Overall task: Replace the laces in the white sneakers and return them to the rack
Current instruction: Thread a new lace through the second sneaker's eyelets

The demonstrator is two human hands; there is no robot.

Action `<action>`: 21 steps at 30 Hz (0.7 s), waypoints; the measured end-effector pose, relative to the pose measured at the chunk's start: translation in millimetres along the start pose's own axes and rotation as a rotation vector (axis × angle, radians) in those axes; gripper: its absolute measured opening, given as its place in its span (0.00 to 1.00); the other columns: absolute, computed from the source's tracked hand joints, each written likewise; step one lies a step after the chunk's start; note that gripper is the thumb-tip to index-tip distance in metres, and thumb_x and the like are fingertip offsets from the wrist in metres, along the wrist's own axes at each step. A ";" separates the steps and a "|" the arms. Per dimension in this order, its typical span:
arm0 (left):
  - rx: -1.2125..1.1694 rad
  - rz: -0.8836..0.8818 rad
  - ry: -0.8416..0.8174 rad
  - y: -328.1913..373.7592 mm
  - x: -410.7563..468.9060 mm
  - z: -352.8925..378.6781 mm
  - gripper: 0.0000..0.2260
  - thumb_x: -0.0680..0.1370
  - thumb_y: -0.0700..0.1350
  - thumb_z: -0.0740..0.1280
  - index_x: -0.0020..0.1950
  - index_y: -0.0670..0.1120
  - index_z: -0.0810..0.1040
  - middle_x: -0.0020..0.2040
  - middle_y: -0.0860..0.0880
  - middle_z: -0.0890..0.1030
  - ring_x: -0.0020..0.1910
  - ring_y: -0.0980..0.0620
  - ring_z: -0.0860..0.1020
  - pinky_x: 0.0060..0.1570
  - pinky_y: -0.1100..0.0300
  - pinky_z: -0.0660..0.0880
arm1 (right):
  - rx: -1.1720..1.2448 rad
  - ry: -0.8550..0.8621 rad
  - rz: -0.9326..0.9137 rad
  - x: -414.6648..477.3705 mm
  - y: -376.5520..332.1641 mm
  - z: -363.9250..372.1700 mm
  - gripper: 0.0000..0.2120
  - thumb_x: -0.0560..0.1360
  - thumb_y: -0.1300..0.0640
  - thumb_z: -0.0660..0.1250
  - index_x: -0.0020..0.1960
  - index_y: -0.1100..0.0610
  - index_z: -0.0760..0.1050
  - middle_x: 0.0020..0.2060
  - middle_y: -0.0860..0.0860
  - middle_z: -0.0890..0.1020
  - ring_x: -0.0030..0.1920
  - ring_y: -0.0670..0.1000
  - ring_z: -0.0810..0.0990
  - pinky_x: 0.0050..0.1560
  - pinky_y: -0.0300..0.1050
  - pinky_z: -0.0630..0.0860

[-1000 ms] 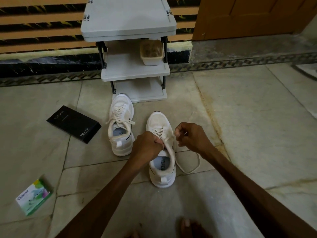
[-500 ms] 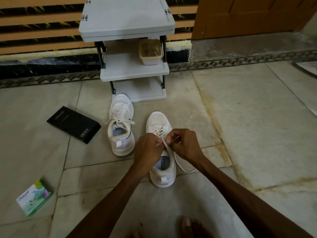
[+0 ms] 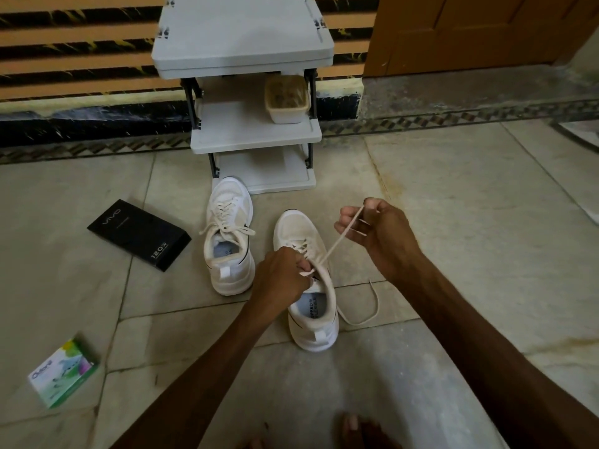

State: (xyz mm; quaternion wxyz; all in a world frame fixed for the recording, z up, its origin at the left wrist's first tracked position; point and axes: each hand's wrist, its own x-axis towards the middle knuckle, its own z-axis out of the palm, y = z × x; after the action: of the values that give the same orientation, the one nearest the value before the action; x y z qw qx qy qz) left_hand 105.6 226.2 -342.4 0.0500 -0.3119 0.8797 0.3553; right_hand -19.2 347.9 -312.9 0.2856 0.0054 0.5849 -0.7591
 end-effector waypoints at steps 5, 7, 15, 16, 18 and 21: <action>-0.090 0.115 0.183 -2.5 1.1 -1.6 0.07 0.69 0.41 0.73 0.43 0.51 0.80 0.39 0.54 0.82 0.42 0.54 0.81 0.40 0.63 0.74 | -1.218 -0.229 -0.343 -18.7 34.8 -1.2 0.05 0.79 0.61 0.59 0.48 0.57 0.74 0.34 0.51 0.79 0.29 0.46 0.75 0.31 0.39 0.68; 0.000 0.240 0.349 -5.3 4.0 -3.4 0.10 0.70 0.41 0.73 0.48 0.50 0.78 0.40 0.53 0.82 0.42 0.52 0.80 0.43 0.58 0.74 | -1.587 -0.390 -0.395 -23.9 46.6 0.7 0.09 0.81 0.54 0.58 0.55 0.58 0.72 0.42 0.56 0.81 0.36 0.54 0.78 0.35 0.43 0.68; 0.003 0.231 0.015 -27.5 15.1 3.8 0.20 0.68 0.46 0.77 0.59 0.50 0.80 0.59 0.49 0.75 0.56 0.50 0.76 0.55 0.60 0.72 | -2.000 -0.384 -0.420 -18.4 39.7 19.2 0.14 0.82 0.52 0.56 0.61 0.61 0.70 0.53 0.59 0.79 0.50 0.58 0.78 0.42 0.44 0.64; 0.000 0.231 0.036 -30.2 15.8 4.7 0.20 0.67 0.46 0.77 0.58 0.50 0.81 0.57 0.50 0.77 0.54 0.53 0.77 0.51 0.65 0.70 | -2.017 -0.426 -0.436 -18.0 37.9 20.1 0.14 0.82 0.53 0.56 0.57 0.61 0.73 0.52 0.58 0.80 0.50 0.58 0.78 0.42 0.45 0.65; 0.006 0.227 0.071 -35.1 16.8 4.8 0.18 0.67 0.48 0.76 0.56 0.53 0.82 0.54 0.53 0.79 0.51 0.58 0.76 0.45 0.73 0.65 | -1.807 -0.467 -0.365 -15.5 29.2 18.7 0.12 0.81 0.56 0.57 0.49 0.60 0.78 0.46 0.56 0.82 0.46 0.56 0.79 0.41 0.45 0.68; -0.003 0.235 0.062 -39.3 18.6 3.5 0.18 0.66 0.48 0.76 0.56 0.53 0.82 0.53 0.52 0.80 0.49 0.55 0.78 0.48 0.66 0.72 | -0.883 -0.287 -0.192 -20.9 -6.9 16.6 0.15 0.77 0.64 0.60 0.35 0.53 0.75 0.31 0.45 0.77 0.33 0.44 0.74 0.37 0.38 0.70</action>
State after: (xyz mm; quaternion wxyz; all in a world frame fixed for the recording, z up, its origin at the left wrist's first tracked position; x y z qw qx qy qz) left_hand 113.3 197.2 -374.2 -0.0195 -0.2177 0.9108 0.3504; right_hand 0.6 343.1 -294.4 0.2673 -0.2756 0.8041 -0.4538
